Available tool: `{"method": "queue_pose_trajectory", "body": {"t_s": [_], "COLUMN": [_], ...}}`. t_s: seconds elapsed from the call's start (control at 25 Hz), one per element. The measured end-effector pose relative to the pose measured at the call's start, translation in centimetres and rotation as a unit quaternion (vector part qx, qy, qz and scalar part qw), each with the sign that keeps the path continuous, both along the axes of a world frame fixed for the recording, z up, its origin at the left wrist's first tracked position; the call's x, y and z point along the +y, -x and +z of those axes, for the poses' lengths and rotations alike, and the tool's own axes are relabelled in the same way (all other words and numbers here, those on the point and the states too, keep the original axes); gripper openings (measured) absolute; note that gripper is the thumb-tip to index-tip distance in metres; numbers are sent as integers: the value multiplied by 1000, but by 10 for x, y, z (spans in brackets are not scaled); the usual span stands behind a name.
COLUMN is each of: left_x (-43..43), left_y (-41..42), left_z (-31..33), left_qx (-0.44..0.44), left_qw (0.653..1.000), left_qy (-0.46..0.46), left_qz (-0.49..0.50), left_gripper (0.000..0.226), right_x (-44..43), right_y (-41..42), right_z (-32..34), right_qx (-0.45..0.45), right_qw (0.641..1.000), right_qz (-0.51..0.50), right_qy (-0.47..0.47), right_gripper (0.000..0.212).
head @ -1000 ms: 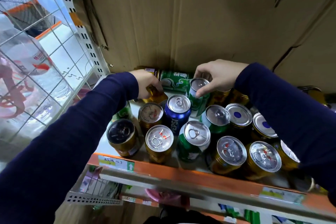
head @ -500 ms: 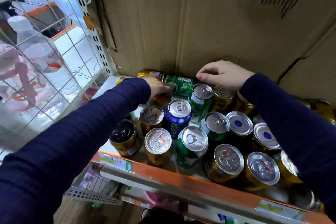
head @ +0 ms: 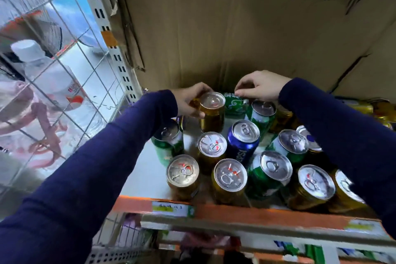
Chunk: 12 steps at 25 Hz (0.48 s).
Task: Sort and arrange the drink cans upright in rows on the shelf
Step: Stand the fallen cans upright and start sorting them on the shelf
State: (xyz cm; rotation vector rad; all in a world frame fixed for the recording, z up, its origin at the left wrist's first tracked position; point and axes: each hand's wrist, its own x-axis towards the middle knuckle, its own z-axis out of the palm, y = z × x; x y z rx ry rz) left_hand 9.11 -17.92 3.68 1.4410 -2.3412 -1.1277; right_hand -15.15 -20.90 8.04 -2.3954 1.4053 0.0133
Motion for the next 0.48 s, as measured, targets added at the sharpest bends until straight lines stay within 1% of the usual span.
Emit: {"method": "queue_pose_trajectory", "body": {"t_s": [0.08, 0.16, 0.24, 0.32, 0.4, 0.48], "left_x": [3, 3, 1, 4, 8, 15], "left_y": [5, 10, 6, -3, -16, -27], "left_z": [-6, -4, 2, 10, 15, 18], "left_qx": [-59, -93, -94, -87, -78, -98], "left_qw": [998, 995, 995, 996, 995, 988], "left_qy": [0, 16, 27, 32, 58, 90], "left_qz": [-17, -31, -22, -9, 29, 74], "left_gripper": [68, 65, 60, 46, 31, 29], "right_x": [1, 0, -4, -13, -23, -29], "right_y": [-2, -4, -8, -13, -17, -23], "right_z": [-2, -5, -9, -12, -13, -14], "right_qx": [16, 44, 75, 103, 138, 180], "right_qw": [1000, 999, 997, 994, 988, 980], "right_qz": [-17, -26, -27, -34, -47, -53], "right_qy": [1, 2, -8, -28, -54, -65], "right_gripper": [37, 42, 49, 57, 68, 75]}}
